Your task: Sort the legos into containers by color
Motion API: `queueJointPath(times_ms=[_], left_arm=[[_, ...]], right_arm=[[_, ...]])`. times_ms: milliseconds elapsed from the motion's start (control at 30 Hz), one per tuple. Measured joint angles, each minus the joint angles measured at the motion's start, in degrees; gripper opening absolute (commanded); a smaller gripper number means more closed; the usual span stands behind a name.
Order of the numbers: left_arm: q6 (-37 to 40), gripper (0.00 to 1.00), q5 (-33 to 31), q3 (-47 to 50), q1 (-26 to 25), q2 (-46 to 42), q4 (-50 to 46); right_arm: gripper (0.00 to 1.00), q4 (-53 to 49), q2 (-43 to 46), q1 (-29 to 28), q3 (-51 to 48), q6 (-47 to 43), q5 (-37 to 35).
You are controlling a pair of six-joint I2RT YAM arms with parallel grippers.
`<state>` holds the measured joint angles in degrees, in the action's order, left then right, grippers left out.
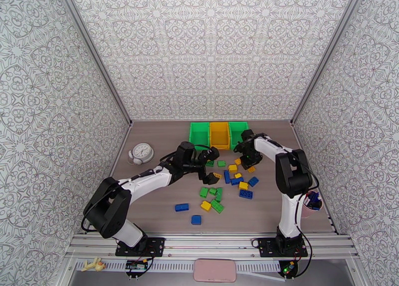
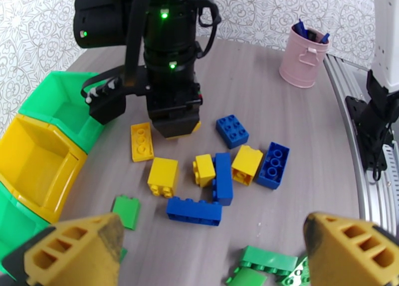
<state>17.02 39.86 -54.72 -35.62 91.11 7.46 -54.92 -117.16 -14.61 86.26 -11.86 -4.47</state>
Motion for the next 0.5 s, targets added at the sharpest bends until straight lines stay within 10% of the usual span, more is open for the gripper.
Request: queueJointPath(times_ms=[500], left_arm=[[-4.35,1.0,-2.21,-0.74,-1.84,0.09,3.52]], right_arm=[[0.31,12.0,14.56,0.44,-9.94,6.75,4.52]])
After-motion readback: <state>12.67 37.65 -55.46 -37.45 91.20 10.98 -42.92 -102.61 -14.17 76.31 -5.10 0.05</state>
